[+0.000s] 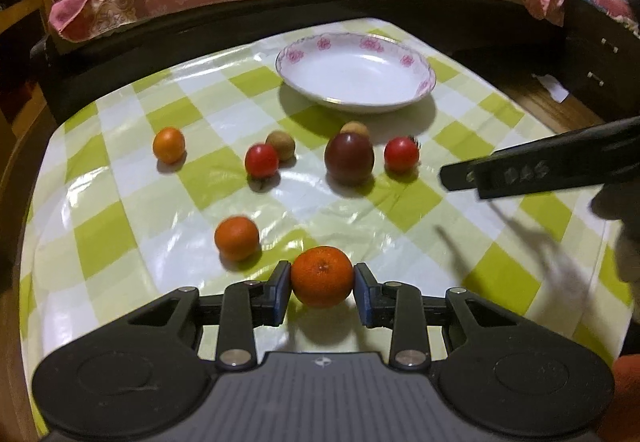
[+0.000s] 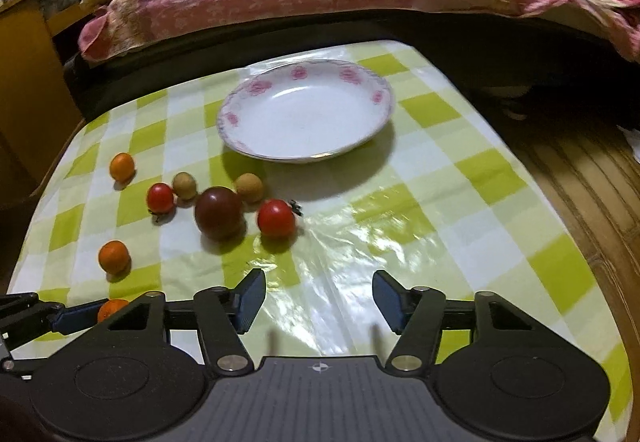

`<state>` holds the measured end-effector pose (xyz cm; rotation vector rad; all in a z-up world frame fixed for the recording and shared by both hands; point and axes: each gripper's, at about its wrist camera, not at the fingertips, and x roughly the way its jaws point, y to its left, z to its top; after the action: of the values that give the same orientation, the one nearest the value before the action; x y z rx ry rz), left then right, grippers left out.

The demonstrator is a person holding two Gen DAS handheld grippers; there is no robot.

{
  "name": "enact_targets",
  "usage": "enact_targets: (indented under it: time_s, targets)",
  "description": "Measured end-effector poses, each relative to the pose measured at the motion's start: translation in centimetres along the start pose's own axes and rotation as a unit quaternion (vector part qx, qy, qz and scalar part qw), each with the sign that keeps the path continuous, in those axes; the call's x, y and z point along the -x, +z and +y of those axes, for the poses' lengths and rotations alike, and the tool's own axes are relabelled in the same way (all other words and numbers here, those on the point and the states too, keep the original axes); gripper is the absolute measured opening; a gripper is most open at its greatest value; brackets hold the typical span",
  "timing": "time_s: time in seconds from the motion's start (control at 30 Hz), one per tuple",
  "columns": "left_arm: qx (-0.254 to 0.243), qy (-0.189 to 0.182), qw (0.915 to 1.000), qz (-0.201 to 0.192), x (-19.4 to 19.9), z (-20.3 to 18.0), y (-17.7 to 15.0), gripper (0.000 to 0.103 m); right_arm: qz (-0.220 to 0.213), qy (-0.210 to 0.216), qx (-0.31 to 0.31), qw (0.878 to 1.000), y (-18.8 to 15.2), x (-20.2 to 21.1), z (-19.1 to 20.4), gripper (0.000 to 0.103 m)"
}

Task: Organize fruits
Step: 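Carry the tangerine and cherry tomato over the white plate with both tools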

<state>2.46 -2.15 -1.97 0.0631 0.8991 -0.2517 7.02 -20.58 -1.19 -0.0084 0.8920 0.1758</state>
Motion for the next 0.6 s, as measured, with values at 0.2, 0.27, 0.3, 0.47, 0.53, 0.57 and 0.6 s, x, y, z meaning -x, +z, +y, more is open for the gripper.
enact_targets:
  time_s: [0.2,0.27,0.3,0.47,0.53,0.57,0.6]
  targets:
    - [0.001,-0.027,0.9996,0.006,-0.3,0.9,1.6,0.04,0.01,0.021,0.048,0.999,1.6,-1.9,0.9,0.051]
    - [-0.004,-0.036,0.9993,0.006,-0.4,1.0,2.1,0.04,0.01,0.027,0.068,0.997,2.1,-2.6,1.3,0.048]
    - [-0.007,-0.04,0.9992,0.006,-0.4,1.0,2.3,0.04,0.011,0.029,0.076,0.997,2.2,-2.9,1.5,0.047]
    - [-0.022,-0.055,0.9982,0.006,-0.8,1.3,3.4,0.04,0.017,0.036,0.101,0.994,2.8,-4.4,1.6,0.041]
    - [-0.021,-0.058,0.9981,0.006,-0.9,1.4,3.7,0.04,0.022,0.046,0.101,0.994,3.1,-5.0,1.5,0.037]
    - [-0.021,-0.059,0.998,0.007,-1.1,1.5,3.8,0.04,0.025,0.05,0.102,0.993,3.2,-5.3,1.5,0.037]
    - [-0.022,-0.06,0.9979,0.008,-1.2,1.5,3.9,0.04,0.027,0.052,0.104,0.993,3.3,-5.5,1.5,0.036]
